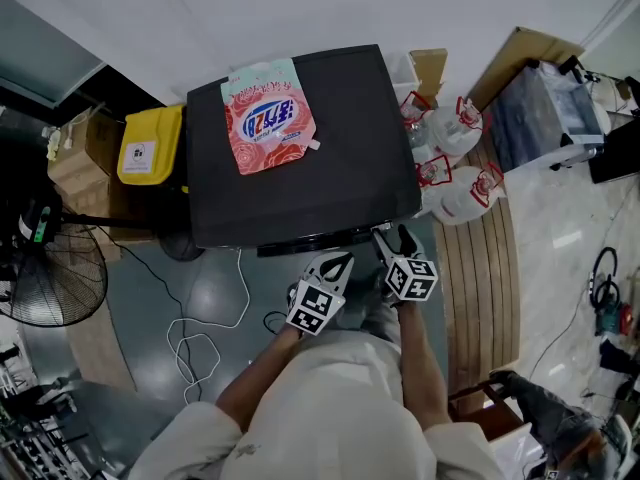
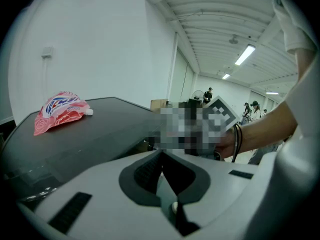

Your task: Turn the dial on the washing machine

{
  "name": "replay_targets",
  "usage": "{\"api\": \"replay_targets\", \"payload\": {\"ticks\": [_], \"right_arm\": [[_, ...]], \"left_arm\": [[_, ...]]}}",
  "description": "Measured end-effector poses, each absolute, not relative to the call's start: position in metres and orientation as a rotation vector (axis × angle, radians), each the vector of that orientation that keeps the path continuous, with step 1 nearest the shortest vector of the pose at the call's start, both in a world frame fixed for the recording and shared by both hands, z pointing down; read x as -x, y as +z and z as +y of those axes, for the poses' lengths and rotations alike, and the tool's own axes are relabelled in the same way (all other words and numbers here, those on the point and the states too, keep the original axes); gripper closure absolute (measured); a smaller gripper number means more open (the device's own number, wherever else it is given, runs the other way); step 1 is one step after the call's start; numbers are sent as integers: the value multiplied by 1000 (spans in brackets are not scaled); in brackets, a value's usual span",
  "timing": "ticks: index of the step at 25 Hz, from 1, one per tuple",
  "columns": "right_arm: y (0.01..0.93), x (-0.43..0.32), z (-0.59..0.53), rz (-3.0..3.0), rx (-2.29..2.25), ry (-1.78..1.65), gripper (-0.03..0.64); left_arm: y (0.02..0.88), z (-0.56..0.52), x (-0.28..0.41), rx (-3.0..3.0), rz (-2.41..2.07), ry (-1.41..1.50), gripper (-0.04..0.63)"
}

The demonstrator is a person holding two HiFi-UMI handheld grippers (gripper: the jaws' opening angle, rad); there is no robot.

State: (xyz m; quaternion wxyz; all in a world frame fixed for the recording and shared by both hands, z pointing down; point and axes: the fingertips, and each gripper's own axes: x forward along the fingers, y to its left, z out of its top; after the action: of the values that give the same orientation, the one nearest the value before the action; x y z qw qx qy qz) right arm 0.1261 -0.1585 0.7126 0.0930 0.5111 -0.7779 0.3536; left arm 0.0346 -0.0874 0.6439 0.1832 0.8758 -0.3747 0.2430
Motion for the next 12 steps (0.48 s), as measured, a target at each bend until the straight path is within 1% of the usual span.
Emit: {"api": "replay_targets", "payload": {"ticks": [4,12], "right_arm": [[715,-121,-156,-2277,-1478,885,296],[722,-113,-156,-2214,-1421,713,313]], "left_arm": [[642,-87,-34,-2471,-1063,676,583],[644,-87,-30,-2457,-1078,672,583]]}}
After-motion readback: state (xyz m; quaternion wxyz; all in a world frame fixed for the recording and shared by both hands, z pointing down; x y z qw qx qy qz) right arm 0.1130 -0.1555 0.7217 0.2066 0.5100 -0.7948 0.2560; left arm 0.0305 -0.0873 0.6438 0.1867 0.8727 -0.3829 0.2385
